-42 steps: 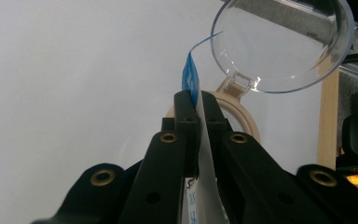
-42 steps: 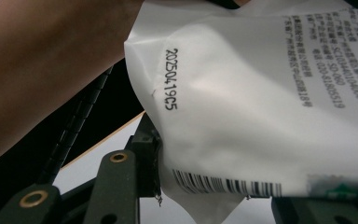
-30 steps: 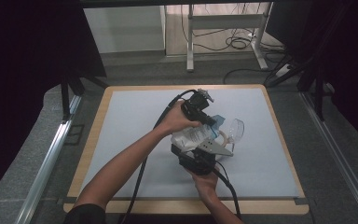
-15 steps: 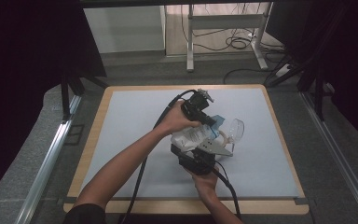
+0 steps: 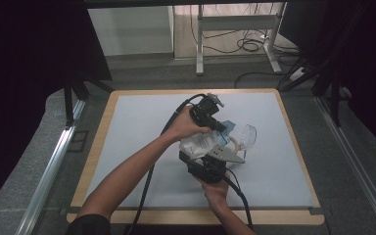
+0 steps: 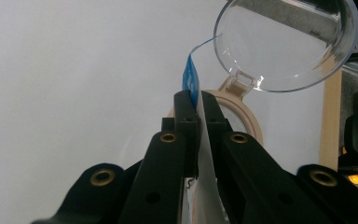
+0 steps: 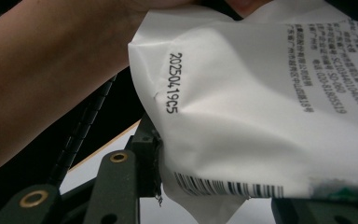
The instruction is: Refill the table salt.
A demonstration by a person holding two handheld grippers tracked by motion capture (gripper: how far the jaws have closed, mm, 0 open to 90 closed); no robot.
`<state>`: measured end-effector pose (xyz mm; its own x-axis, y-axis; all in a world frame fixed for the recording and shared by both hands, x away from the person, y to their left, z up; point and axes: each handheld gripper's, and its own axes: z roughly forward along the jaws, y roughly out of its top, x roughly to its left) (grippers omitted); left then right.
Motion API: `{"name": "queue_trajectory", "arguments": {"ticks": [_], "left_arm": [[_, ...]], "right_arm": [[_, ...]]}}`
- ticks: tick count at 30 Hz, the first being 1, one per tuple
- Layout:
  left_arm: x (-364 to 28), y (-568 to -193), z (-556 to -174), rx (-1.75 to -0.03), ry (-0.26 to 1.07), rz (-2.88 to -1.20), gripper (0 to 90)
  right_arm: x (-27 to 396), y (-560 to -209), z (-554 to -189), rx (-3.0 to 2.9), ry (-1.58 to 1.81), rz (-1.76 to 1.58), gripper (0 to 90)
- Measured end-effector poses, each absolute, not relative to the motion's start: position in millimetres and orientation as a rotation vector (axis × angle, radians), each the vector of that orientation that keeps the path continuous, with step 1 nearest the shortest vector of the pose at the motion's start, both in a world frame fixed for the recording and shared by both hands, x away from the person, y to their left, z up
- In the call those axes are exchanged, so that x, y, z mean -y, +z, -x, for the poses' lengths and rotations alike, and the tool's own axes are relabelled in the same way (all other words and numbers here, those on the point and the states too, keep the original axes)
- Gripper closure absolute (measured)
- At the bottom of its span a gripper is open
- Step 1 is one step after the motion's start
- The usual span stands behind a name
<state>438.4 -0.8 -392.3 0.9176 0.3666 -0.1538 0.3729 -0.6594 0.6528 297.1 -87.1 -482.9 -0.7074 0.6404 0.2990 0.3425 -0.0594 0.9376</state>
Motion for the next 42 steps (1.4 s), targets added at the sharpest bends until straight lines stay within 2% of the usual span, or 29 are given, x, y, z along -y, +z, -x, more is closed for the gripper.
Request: {"name": "queue_trajectory", "arguments": {"ticks": [42], "left_arm": [[2.3,-392.7,-437.4,-0.518,-0.010,-2.353,89.3]], "right_arm": [[86.7,-480.1,-297.1,-1.973,1.846,-1.056,57.3]]}}
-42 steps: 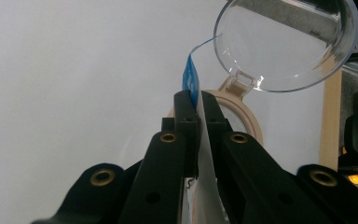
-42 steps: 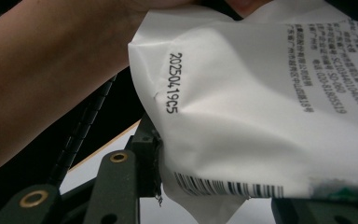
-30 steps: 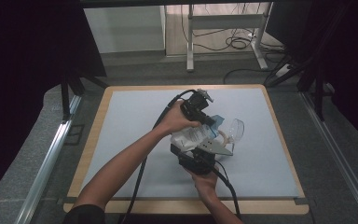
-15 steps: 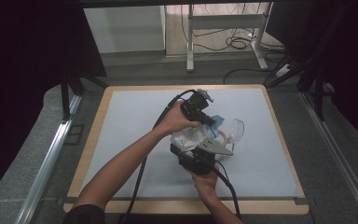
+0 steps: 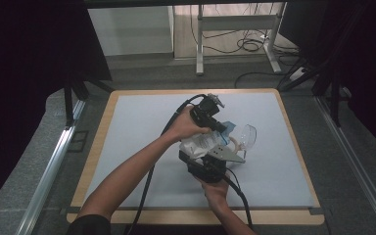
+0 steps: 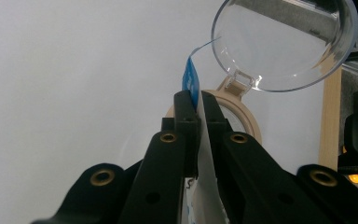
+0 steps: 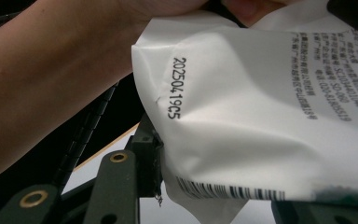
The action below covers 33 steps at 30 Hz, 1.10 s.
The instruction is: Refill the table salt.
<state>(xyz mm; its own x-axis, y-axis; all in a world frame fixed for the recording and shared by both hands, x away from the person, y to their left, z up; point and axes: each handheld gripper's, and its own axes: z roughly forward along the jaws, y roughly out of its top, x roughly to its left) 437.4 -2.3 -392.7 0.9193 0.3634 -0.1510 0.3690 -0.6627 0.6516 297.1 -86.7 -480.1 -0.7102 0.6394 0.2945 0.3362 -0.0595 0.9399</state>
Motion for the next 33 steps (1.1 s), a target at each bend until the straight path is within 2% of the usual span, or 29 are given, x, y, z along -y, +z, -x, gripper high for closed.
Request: {"name": "queue_trajectory", "arguments": {"ticks": [33], "left_arm": [[3.0,-392.0,-437.1,-0.516,-0.013,-2.349,89.3]], "right_arm": [[87.2,-476.8,-296.8,-1.960,1.859,-1.050,57.4]]}}
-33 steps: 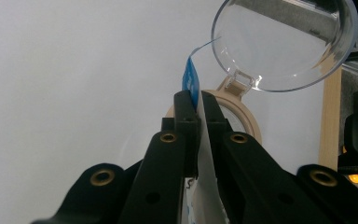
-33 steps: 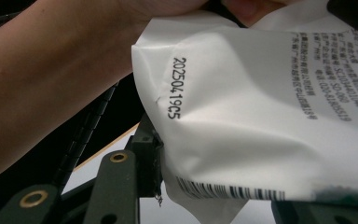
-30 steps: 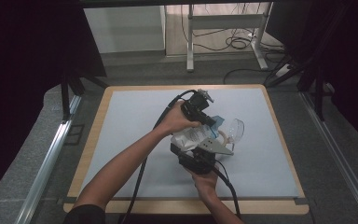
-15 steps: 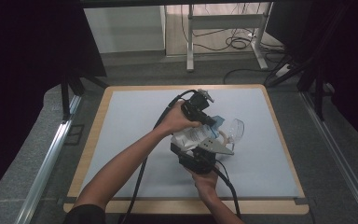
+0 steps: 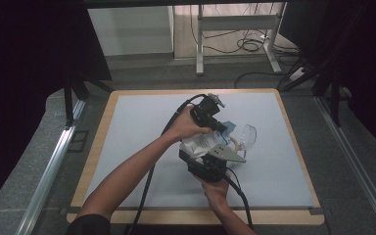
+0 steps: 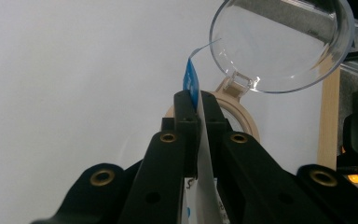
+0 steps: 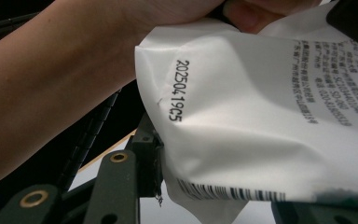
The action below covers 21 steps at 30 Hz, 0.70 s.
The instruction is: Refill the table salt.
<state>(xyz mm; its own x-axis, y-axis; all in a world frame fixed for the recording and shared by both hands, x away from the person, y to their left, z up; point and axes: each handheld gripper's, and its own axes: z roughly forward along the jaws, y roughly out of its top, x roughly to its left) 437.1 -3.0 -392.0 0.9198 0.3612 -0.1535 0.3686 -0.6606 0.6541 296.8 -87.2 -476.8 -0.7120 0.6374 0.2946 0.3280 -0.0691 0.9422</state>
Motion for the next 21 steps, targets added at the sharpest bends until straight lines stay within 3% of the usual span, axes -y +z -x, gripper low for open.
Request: {"name": "queue_trajectory", "arguments": {"ticks": [21], "left_arm": [[4.3,-394.3,-437.6,-0.515,-0.010,-2.357,89.3]], "right_arm": [[86.5,-480.0,-298.0,-1.960,1.847,-1.050,57.5]]}}
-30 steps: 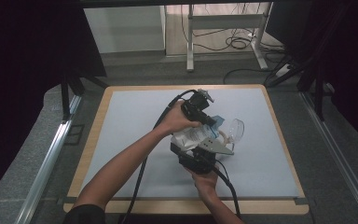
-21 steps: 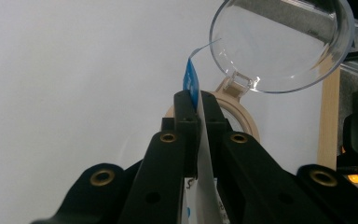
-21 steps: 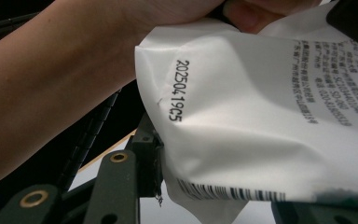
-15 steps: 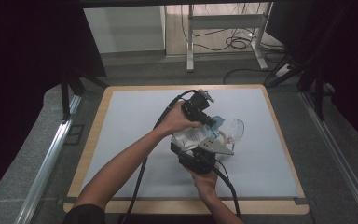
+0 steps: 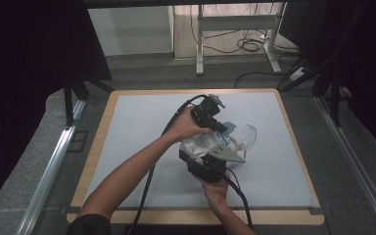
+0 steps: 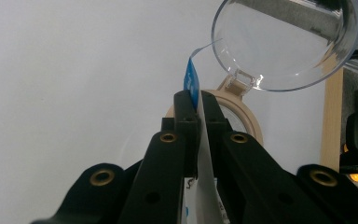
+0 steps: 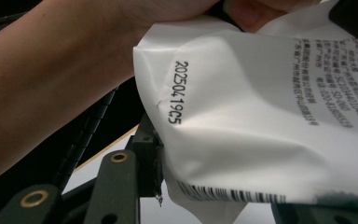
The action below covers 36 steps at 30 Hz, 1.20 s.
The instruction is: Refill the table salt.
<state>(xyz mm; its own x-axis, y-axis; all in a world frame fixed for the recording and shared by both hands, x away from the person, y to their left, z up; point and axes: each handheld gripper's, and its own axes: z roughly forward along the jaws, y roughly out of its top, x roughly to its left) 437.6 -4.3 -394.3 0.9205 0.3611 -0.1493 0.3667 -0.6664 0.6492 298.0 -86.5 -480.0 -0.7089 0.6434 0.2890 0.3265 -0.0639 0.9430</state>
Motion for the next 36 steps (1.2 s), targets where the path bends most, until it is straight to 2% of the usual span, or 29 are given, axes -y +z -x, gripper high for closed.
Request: {"name": "queue_trajectory", "arguments": {"ticks": [36], "left_arm": [[3.6,-395.5,-437.6,-0.505,0.007,-2.351,89.1]], "right_arm": [[81.8,-486.4,-296.3,-1.917,1.834,-1.066,57.3]]}}
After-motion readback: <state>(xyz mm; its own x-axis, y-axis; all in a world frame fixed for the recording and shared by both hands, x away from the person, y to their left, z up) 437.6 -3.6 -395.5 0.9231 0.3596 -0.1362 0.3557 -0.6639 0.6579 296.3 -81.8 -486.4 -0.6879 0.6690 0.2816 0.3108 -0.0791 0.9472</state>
